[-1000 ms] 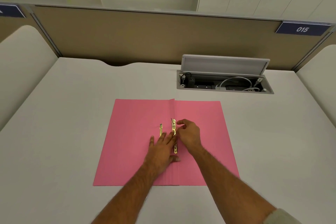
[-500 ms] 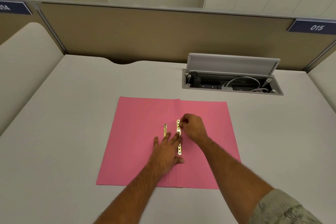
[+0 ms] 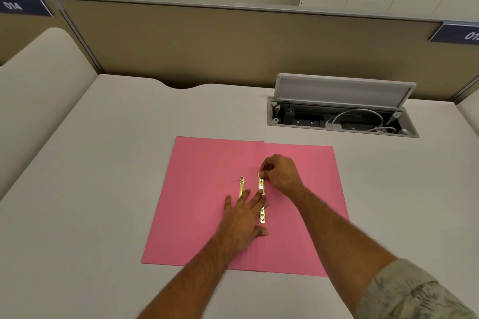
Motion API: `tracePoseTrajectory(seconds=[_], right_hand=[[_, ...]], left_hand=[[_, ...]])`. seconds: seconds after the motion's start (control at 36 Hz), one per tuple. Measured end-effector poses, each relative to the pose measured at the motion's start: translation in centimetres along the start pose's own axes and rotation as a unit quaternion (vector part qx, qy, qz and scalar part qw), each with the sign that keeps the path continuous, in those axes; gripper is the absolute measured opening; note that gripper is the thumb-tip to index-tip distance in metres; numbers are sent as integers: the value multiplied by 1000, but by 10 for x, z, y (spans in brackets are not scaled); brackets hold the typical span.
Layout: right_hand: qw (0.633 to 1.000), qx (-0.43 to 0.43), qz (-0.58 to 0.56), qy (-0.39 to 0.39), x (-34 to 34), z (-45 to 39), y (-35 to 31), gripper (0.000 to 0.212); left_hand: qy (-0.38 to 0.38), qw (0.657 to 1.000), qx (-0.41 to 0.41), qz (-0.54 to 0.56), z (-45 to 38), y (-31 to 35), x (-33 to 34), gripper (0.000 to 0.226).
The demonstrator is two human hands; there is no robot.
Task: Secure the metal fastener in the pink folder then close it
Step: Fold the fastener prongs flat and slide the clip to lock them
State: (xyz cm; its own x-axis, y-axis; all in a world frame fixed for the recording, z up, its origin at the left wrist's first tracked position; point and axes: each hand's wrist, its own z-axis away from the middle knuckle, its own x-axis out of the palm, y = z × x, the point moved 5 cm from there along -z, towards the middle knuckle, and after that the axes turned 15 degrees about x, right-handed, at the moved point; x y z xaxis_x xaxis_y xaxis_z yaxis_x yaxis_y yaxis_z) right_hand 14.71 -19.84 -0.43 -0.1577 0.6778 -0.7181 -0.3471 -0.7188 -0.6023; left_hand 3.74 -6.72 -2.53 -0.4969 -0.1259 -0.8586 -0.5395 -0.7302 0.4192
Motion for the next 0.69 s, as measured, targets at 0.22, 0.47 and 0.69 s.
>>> tracePoseTrajectory(seconds=[0.22, 0.47, 0.69], right_hand=[[999, -32, 38, -12, 4, -5, -10, 11], [997, 66, -38, -2, 7, -14, -3, 3], [983, 150, -92, 48, 2, -13, 10, 15]], left_hand=[[5, 1000, 3, 1, 0, -1, -1, 88], [21, 1000, 4, 2, 0, -3, 2, 87], [10, 1000, 17, 12, 0, -10, 1, 89]])
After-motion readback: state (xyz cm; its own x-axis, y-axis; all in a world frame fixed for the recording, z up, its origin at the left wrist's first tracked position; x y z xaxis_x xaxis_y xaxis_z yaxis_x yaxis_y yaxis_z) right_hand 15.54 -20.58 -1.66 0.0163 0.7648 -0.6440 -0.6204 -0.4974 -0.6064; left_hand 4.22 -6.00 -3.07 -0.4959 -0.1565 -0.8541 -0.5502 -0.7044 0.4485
